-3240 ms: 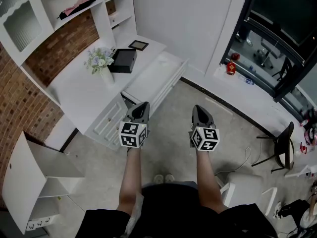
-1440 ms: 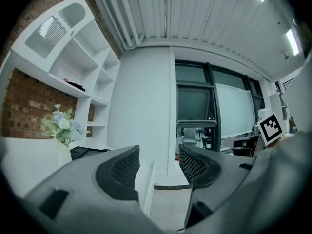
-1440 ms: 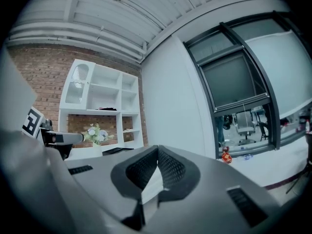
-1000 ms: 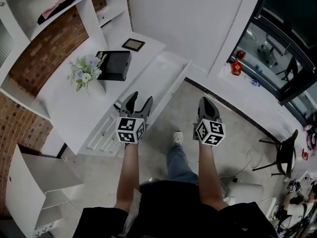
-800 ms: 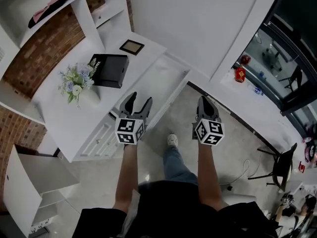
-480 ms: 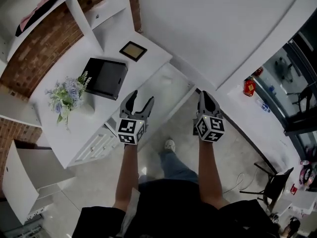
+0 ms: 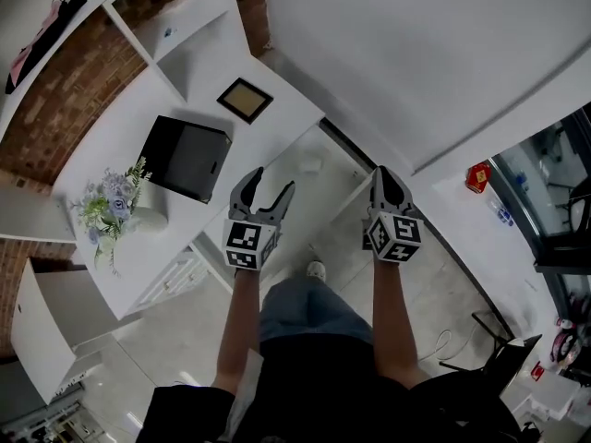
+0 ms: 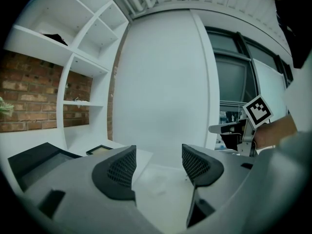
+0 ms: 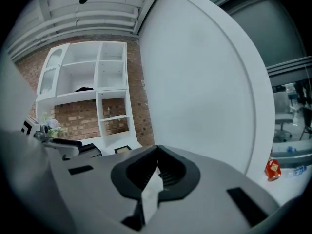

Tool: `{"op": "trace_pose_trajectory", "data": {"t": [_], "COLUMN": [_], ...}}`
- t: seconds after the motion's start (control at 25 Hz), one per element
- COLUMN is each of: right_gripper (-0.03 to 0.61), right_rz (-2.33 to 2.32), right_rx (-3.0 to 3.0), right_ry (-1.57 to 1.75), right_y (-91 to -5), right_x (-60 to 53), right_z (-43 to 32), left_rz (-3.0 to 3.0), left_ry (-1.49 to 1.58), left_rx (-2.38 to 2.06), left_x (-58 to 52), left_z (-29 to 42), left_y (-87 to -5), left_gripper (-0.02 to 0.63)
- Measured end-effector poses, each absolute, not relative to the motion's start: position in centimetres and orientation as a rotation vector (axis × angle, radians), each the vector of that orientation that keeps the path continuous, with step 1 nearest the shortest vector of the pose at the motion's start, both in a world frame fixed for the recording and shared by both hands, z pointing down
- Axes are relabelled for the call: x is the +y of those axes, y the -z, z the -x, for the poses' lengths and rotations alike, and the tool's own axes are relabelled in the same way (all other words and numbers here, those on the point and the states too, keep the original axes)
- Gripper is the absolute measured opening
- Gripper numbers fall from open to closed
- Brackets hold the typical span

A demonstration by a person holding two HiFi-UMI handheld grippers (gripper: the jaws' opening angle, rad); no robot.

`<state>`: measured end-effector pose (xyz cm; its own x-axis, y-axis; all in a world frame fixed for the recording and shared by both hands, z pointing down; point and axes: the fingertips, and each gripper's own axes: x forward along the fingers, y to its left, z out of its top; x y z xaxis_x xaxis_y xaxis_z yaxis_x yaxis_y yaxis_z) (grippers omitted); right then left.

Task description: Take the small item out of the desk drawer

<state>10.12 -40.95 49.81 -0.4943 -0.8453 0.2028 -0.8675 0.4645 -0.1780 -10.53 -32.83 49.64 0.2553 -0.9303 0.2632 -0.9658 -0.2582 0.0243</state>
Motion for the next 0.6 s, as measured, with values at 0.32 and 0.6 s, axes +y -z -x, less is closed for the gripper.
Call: {"op": "trace_pose_trajectory", "data": {"t": [0.32, 0.6], "right_gripper": [-0.002, -0.002], "right_rz": [-1.527, -1.52], "right_rx": [-2.57, -2.525], "right_ry": [-0.384, -0.353], "right_y": [-50.3, -51.6], "right_x": [-43.0, -44.0], "right_z": [-9.9, -10.6], "left_rz": [-2.344, -2.446], "left_ry": [-0.358, -0.583], "left_rx": [-1.701, -1.575], "left_x": [-36.2, -40.1], "left_z": [10.3, 7.9], "left_y": [-52.0, -54.4], "left_gripper": [0.265, 0.265]}}
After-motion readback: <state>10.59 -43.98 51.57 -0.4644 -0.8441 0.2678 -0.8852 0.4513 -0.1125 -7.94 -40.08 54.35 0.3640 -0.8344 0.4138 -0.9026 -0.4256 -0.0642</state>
